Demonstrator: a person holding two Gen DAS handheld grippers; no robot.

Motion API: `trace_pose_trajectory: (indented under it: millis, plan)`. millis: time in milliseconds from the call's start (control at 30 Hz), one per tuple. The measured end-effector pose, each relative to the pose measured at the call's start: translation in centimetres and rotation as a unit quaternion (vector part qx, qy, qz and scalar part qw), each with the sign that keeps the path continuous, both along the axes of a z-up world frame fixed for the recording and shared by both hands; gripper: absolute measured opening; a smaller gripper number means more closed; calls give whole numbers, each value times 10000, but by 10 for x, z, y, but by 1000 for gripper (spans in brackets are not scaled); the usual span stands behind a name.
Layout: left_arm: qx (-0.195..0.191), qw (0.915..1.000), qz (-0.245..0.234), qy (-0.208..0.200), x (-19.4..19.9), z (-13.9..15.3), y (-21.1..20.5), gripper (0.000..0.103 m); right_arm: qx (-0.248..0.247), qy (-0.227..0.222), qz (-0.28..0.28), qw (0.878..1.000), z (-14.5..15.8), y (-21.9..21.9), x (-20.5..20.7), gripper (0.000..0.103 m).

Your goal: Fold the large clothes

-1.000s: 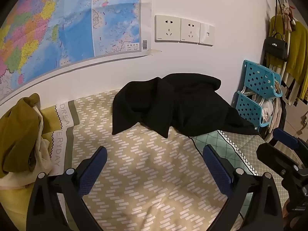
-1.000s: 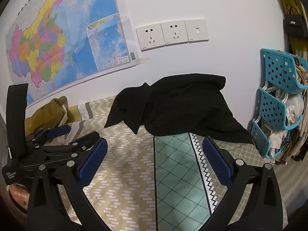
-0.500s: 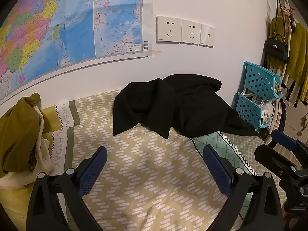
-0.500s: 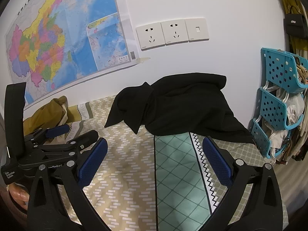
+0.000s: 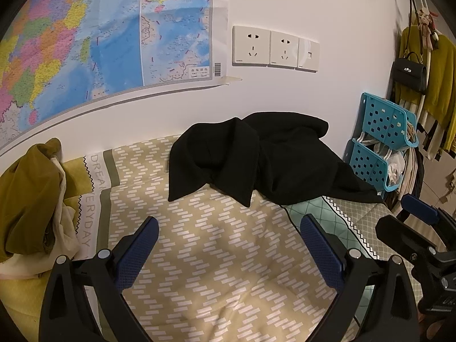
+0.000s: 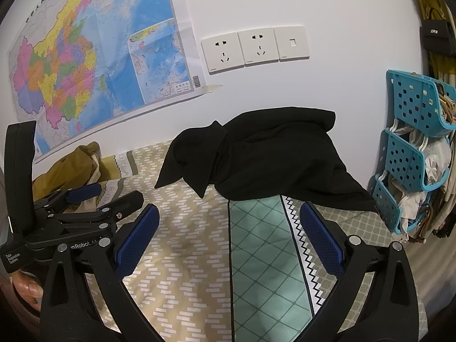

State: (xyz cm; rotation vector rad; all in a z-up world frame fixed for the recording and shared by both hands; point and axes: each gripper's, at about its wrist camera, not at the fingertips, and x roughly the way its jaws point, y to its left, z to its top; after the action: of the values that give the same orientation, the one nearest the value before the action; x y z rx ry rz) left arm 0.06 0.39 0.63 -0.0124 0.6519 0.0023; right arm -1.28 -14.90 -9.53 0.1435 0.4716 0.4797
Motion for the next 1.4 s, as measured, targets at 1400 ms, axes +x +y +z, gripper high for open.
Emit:
trace_pose_trajectory:
  millis: [1400]
  plan:
    - [-7, 10000, 45, 46, 0, -4, 1, 96, 25, 13, 93, 10000, -3, 2, 2, 97]
